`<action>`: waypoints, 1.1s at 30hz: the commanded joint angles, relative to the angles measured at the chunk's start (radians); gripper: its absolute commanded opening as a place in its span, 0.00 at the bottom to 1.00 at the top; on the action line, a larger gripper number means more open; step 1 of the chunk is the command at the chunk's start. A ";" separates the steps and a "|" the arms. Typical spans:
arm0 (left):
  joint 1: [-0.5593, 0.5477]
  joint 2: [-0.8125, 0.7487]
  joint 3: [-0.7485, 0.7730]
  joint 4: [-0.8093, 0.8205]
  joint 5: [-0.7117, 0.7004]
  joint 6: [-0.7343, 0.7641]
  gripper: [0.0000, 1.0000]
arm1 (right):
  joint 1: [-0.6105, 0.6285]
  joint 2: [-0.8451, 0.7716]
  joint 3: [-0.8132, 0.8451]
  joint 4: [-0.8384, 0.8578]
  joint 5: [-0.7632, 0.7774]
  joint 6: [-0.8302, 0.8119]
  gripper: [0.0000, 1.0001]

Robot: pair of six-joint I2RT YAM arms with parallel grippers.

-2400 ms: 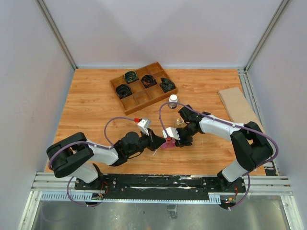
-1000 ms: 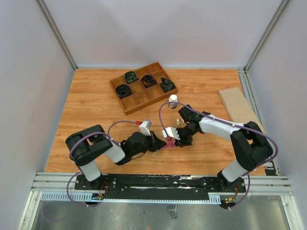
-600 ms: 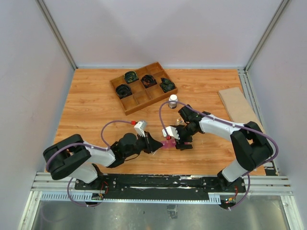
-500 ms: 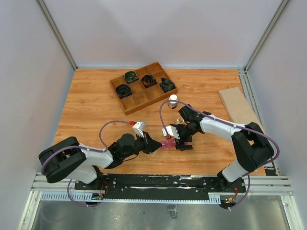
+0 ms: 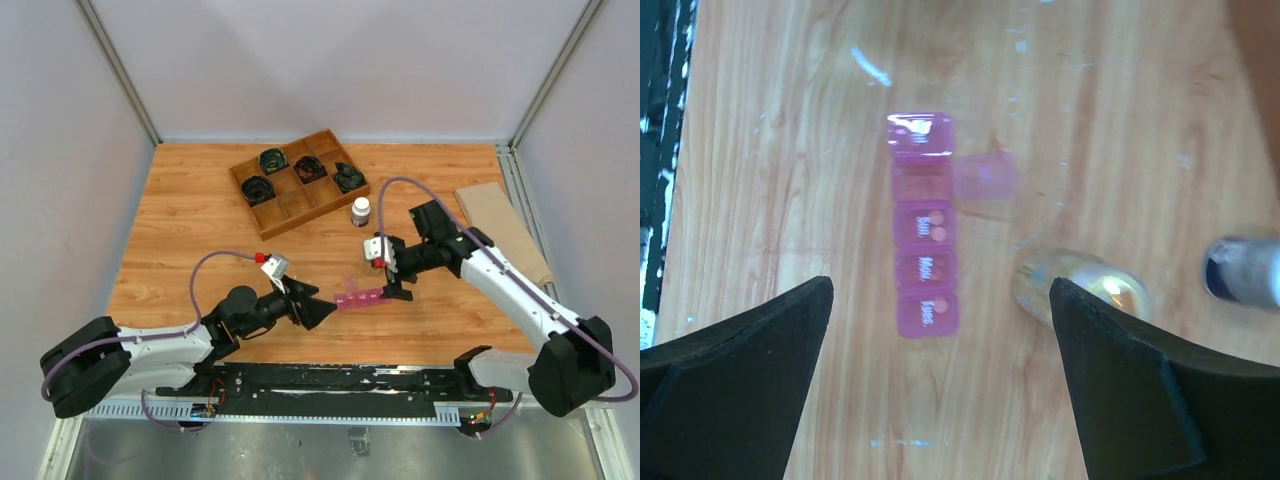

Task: Sort the pills into containers

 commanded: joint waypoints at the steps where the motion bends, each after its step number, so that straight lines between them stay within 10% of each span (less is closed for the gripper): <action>1: 0.007 -0.010 0.053 0.052 -0.065 0.205 0.98 | -0.140 -0.067 0.121 -0.096 -0.159 0.189 0.91; 8: 0.009 0.230 0.456 -0.321 -0.156 0.301 0.98 | -0.383 -0.190 0.138 0.100 -0.236 0.638 0.93; 16: 0.005 0.587 0.967 -0.819 -0.320 0.302 0.80 | -0.578 -0.211 0.090 0.173 -0.221 0.774 0.93; 33: -0.054 0.877 1.302 -1.035 -0.405 0.331 0.61 | -0.630 -0.256 0.056 0.210 -0.242 0.799 0.93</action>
